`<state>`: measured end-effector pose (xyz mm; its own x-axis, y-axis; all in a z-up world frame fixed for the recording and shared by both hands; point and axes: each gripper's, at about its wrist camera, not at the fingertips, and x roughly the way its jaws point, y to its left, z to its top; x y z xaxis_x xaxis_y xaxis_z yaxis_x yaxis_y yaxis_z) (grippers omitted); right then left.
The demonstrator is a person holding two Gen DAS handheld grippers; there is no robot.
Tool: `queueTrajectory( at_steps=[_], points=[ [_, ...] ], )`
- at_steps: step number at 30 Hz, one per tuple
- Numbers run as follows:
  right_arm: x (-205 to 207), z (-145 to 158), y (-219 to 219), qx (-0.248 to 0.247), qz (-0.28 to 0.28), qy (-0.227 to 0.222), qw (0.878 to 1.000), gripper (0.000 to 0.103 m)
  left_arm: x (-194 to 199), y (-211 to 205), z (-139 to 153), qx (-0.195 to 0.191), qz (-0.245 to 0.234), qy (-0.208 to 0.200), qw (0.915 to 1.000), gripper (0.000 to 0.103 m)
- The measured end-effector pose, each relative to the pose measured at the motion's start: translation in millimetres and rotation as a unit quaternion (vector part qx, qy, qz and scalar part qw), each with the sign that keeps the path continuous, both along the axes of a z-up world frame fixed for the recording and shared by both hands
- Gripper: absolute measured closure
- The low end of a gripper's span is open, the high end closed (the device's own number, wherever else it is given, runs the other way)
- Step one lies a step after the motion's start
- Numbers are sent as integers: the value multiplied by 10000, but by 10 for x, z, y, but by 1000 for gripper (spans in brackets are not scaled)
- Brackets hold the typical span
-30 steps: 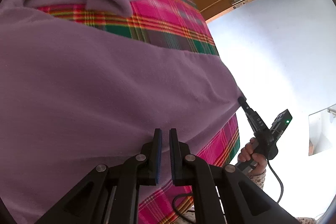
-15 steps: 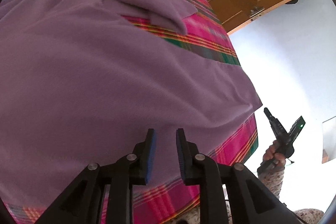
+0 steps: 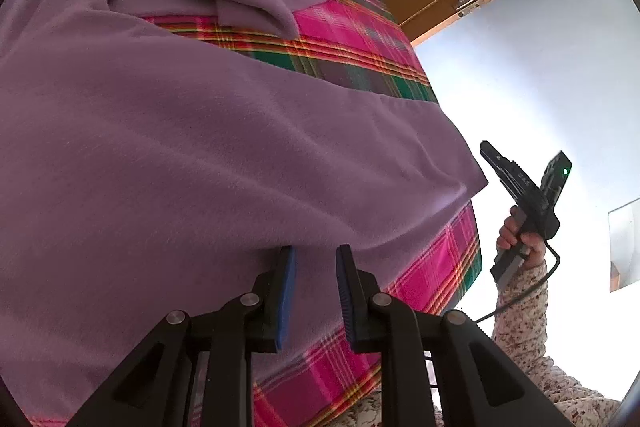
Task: Fold clothes
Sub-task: 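Open the right gripper and release the pants' fabric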
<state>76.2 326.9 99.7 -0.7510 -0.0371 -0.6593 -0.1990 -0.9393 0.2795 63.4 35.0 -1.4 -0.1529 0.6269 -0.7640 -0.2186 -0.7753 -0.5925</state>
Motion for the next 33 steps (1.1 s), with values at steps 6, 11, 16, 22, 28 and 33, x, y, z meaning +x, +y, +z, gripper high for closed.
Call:
queueTrajectory(
  at_steps=[6,11,16,22,28,33],
  points=[
    [-368,-137,-132,135,571,-346,9977,78,-93,50,-34,-16,-41,-54,10000,83],
    [-633,-239,-247,227,1081,-714,9913,78,-150,89,-63,2,-49,-91,9999,82],
    [-719,-278,-367,613,1311,-865,9857,78,-203,110,-68,25,-17,-122,9999,82],
    [-779,-293,-309,683,1236,-888,9860,77,-235,129,-61,17,1,-135,9999,82],
    [-804,-297,-384,852,1446,-919,9815,66,-231,145,-50,-2,26,-123,9999,82],
    [-788,-303,-457,1059,1516,-920,9784,68,-235,160,-55,14,52,-129,9999,81]
  ],
)
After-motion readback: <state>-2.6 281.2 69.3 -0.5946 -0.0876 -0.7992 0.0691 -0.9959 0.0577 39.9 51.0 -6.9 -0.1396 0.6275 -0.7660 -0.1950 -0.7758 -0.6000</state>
